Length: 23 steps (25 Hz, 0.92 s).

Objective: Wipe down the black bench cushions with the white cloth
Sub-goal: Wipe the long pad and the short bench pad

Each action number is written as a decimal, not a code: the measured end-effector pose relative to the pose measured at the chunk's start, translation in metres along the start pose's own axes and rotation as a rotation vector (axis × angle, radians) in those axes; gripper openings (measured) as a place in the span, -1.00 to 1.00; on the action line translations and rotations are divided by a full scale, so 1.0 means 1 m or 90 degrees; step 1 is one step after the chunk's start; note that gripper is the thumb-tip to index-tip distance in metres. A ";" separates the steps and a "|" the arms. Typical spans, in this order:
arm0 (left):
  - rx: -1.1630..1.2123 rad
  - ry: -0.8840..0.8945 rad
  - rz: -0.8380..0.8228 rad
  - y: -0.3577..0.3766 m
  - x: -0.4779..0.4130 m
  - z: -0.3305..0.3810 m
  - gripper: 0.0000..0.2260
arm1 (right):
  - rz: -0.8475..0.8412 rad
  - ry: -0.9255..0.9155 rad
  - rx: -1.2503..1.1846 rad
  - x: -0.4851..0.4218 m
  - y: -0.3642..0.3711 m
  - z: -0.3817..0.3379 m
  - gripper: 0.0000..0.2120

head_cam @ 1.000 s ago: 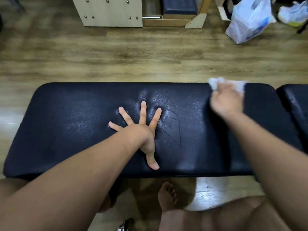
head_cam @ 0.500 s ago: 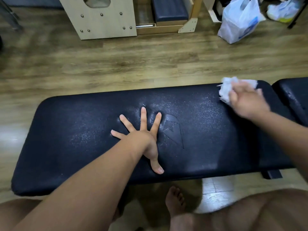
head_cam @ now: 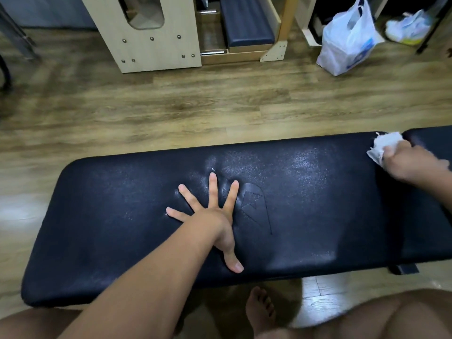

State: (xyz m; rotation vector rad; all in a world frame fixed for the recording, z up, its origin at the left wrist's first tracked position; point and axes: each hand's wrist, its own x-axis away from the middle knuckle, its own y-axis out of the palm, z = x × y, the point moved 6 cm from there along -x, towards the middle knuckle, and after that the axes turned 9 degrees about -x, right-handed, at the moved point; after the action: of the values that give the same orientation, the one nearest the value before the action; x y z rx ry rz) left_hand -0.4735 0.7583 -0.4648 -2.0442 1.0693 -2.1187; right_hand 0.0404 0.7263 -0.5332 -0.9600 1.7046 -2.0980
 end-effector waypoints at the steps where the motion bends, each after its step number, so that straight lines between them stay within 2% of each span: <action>1: -0.001 -0.001 0.004 0.001 0.000 0.000 0.46 | -0.015 -0.003 -0.028 -0.040 0.021 0.022 -0.15; 3: -0.002 -0.002 0.009 0.001 -0.001 0.000 0.47 | -0.053 -0.013 -0.078 -0.075 0.031 0.042 -0.36; 4: -0.004 -0.002 0.009 0.001 -0.002 0.001 0.47 | -0.059 -0.002 -0.115 -0.063 0.016 0.030 -0.38; 5: -0.005 -0.003 0.007 0.001 -0.003 0.001 0.47 | 0.022 -0.028 -0.161 -0.035 -0.009 0.001 -0.40; 8: -0.011 -0.002 -0.001 0.000 -0.007 0.000 0.47 | 0.058 -0.028 -0.118 0.028 -0.041 -0.056 -0.49; 10: -0.011 -0.003 -0.013 -0.001 -0.007 -0.001 0.47 | 0.124 0.004 -0.131 0.059 -0.049 -0.082 -0.42; 11: -0.007 -0.004 -0.016 -0.002 -0.006 -0.001 0.47 | 0.142 -0.024 -0.127 0.075 -0.054 -0.096 -0.38; 13: -0.010 -0.006 -0.020 -0.002 -0.005 -0.002 0.47 | 0.150 -0.150 -0.111 0.113 -0.052 -0.135 -0.39; 15: -0.011 -0.012 -0.018 -0.001 -0.002 -0.001 0.47 | 0.099 -0.265 -0.156 0.160 -0.038 -0.185 -0.39; 17: -0.012 -0.013 -0.008 0.000 0.001 0.000 0.47 | 0.037 -0.454 -0.141 0.217 -0.019 -0.237 -0.29; 19: -0.013 -0.015 -0.001 -0.001 0.003 0.000 0.47 | -0.001 -0.608 -0.115 0.247 -0.006 -0.255 -0.25; 21: -0.009 -0.013 0.002 -0.002 0.005 -0.001 0.47 | 0.024 -0.633 -0.105 0.224 -0.014 -0.229 -0.33; 23: -0.009 -0.004 0.002 -0.001 0.003 0.001 0.47 | 0.045 -0.515 -0.076 0.163 -0.021 -0.174 -0.33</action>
State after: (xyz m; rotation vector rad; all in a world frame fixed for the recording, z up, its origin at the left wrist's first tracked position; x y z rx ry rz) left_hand -0.4729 0.7578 -0.4616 -2.0525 1.0904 -2.1072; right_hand -0.1884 0.7692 -0.4762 -1.4843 1.3900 -1.2754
